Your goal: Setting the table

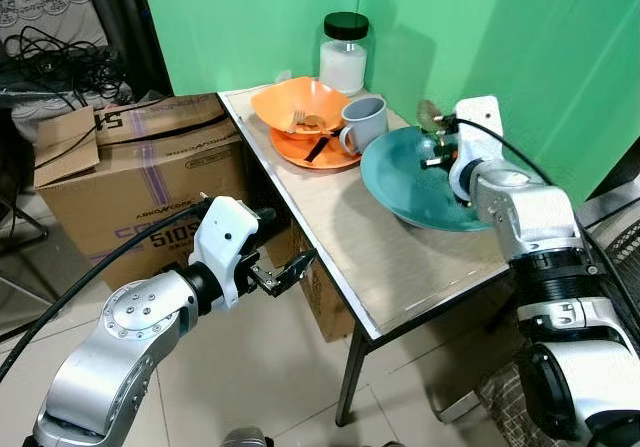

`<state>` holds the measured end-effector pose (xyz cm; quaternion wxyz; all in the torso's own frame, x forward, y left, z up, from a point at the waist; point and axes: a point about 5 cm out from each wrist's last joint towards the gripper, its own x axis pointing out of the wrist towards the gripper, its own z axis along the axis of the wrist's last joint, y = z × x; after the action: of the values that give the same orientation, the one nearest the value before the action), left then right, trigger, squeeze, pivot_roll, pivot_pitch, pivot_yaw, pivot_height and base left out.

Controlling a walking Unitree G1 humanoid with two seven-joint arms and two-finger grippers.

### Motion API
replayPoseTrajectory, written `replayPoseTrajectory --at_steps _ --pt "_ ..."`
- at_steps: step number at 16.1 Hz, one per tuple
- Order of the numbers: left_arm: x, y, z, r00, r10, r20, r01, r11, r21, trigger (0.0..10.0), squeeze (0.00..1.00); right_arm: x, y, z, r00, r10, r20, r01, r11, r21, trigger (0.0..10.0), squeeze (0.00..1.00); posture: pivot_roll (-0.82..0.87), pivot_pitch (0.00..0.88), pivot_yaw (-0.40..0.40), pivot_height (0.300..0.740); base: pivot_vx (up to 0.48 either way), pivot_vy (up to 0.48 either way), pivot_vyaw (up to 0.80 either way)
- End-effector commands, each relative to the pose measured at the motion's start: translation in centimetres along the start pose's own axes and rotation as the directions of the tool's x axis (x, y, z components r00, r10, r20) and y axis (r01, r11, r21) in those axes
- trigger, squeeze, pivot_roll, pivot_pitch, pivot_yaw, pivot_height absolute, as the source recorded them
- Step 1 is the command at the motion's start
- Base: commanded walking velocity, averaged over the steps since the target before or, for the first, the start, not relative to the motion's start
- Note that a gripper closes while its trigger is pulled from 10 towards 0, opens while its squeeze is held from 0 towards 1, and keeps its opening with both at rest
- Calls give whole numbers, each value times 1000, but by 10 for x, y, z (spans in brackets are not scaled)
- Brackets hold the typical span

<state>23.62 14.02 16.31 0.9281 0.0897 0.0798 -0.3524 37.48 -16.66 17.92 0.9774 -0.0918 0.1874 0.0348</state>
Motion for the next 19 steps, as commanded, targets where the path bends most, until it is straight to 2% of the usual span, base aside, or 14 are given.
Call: replayPoseTrajectory --at_steps 1,3,4,5,6,15,16,17,19 --pt "2 1 2 1000 -6 3 6 1000 15 10000 0 -2 -1 3 1000 -8 10 8 1000 -19 10000 0 198 0 -30 740 0 0 0" --pt "2 1 2 1000 -5 3 5 1000 17 10000 0 -1 -2 3 1000 -14 6 15 1000 -19 10000 0 199 0 -31 740 0 0 0" --pt "2 1 2 1000 -3 4 3 1000 17 10000 0 -1 -2 3 1000 -7 9 7 1000 -1 10000 478 199 0 -32 740 0 0 0" --pt "2 1 2 1000 -3 4 3 1000 17 10000 0 -1 -3 3 1000 -7 10 7 1000 0 10000 478 199 0 -33 740 0 0 0" --pt "3 0 2 1000 -3 5 3 1000 16 10000 0 -1 -4 4 1000 -9 10 9 1000 0 10000 1000 199 0 -34 740 0 0 0" --pt "1 0 1 1000 0 3 0 1000 14 10000 0 4 1 -2 1000 -1 -21 1 1000 -3 10000 1000 197 0 -35 740 0 0 0" --pt "1 0 1 1000 -1 3 1 1000 14 10000 0 7 0 -4 999 -22 -34 22 1000 7 10000 216 196 0 -32 740 0 0 0" --pt "2 0 1 1000 -1 3 1 1000 14 10000 0 9 -1 -5 999 -30 -40 31 999 18 10000 0 196 0 -32 740 0 0 0" --pt "2 -1 1 1000 -2 2 2 1000 14 10000 0 11 -3 -8 997 -42 -57 44 999 30 10000 0 195 0 -32 740 0 0 0"
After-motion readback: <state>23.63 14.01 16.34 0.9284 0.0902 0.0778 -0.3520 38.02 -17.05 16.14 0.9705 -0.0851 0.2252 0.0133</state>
